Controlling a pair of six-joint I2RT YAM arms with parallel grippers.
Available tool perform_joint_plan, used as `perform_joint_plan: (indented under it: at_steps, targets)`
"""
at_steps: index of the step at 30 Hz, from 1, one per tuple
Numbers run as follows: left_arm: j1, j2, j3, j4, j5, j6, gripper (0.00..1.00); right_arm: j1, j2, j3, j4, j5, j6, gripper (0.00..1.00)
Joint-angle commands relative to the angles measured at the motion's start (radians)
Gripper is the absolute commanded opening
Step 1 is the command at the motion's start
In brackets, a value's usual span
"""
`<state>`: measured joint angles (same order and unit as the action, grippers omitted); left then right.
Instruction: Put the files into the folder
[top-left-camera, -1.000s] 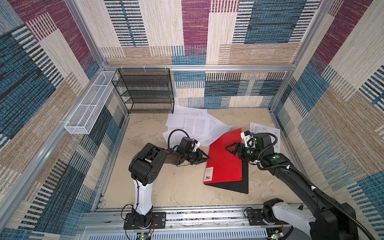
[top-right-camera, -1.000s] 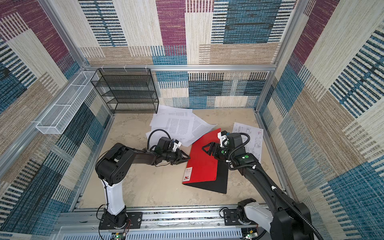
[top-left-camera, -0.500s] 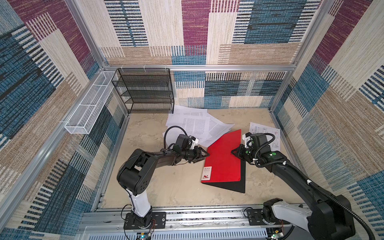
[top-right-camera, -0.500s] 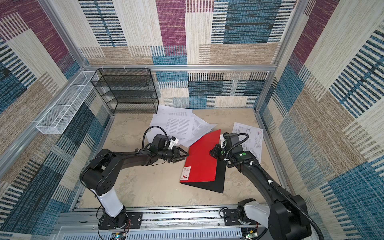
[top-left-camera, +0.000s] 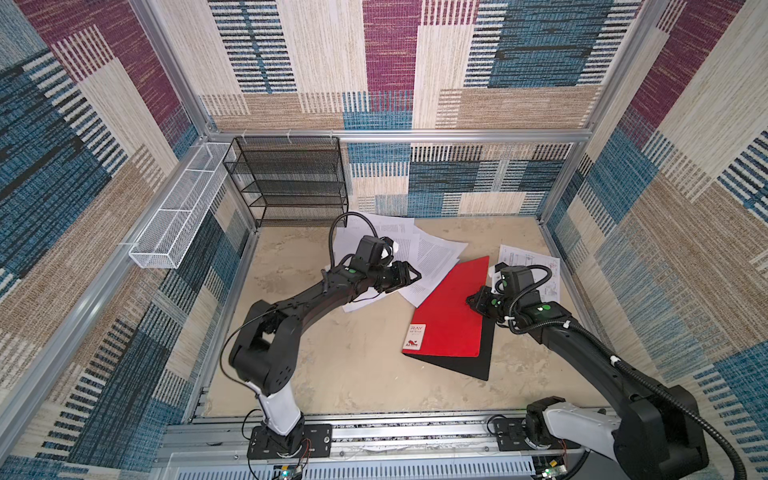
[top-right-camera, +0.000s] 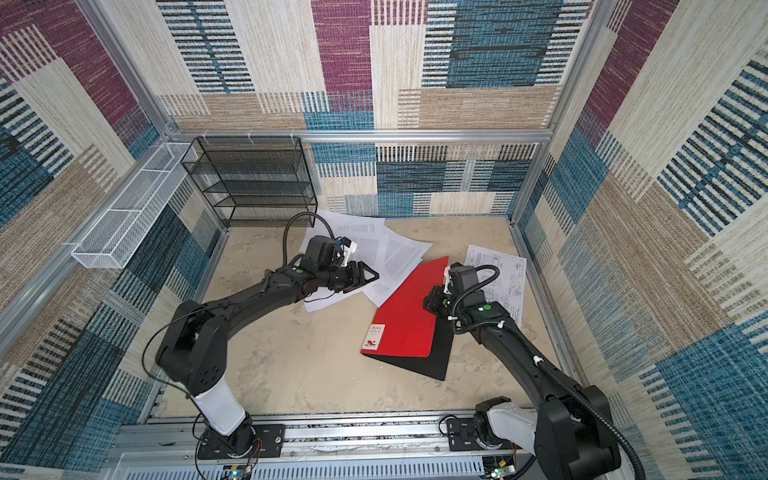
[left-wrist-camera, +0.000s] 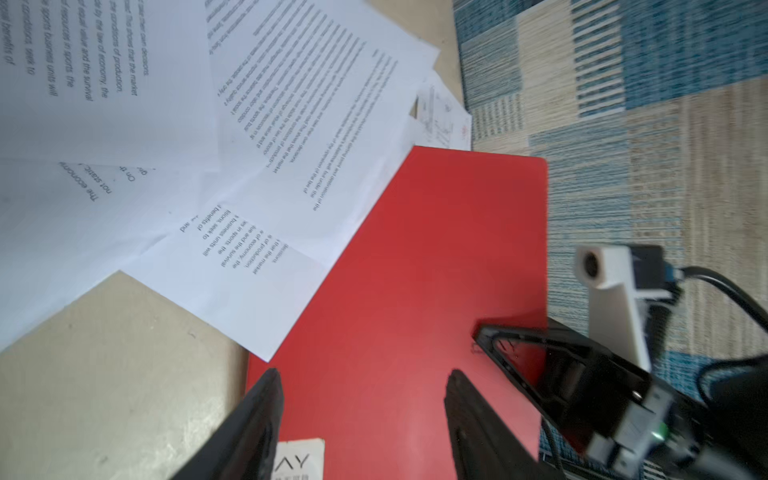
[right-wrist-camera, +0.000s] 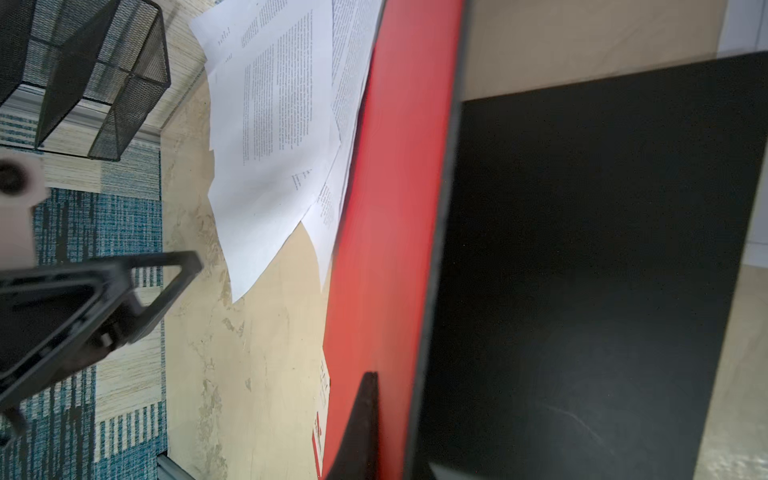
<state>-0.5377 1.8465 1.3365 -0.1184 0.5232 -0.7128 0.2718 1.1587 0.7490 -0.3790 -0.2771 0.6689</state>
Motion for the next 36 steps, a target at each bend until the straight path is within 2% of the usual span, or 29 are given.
perform_joint_plan:
  at_steps: [1, 6, 9, 14, 19, 23, 33, 36]
  targets:
    - [0.000, 0.147, 0.162, -0.053, -0.010, 0.053, 0.62, 0.001, -0.013, 0.014, -0.018, 0.027, -0.023, 0.00]
    - [0.001, 0.374, 0.401, -0.098, 0.011, 0.058, 0.62, 0.002, -0.027, 0.011, -0.028, 0.023, -0.020, 0.00]
    - [0.001, 0.453, 0.479, -0.125, 0.006, 0.065, 0.62, 0.002, -0.030, -0.004, -0.018, 0.013, -0.014, 0.00]
    - [0.011, 0.528, 0.527, -0.156, -0.005, 0.088, 0.62, 0.002, -0.034, -0.010, -0.013, -0.006, -0.018, 0.00]
    - [0.025, 0.542, 0.504, -0.234, -0.100, 0.089, 0.61, 0.002, -0.030, -0.011, -0.002, -0.026, -0.029, 0.00]
    - [0.043, 0.510, 0.407, -0.283, -0.190, 0.061, 0.60, 0.002, -0.018, -0.006, 0.016, -0.033, -0.040, 0.00]
    - [0.190, 0.310, -0.039, -0.163, -0.244, -0.050, 0.59, 0.002, 0.054, 0.040, 0.043, -0.088, -0.111, 0.00]
    - [0.244, 0.245, -0.174, -0.138, -0.252, -0.082, 0.58, 0.001, 0.056, 0.047, 0.041, -0.070, -0.121, 0.00]
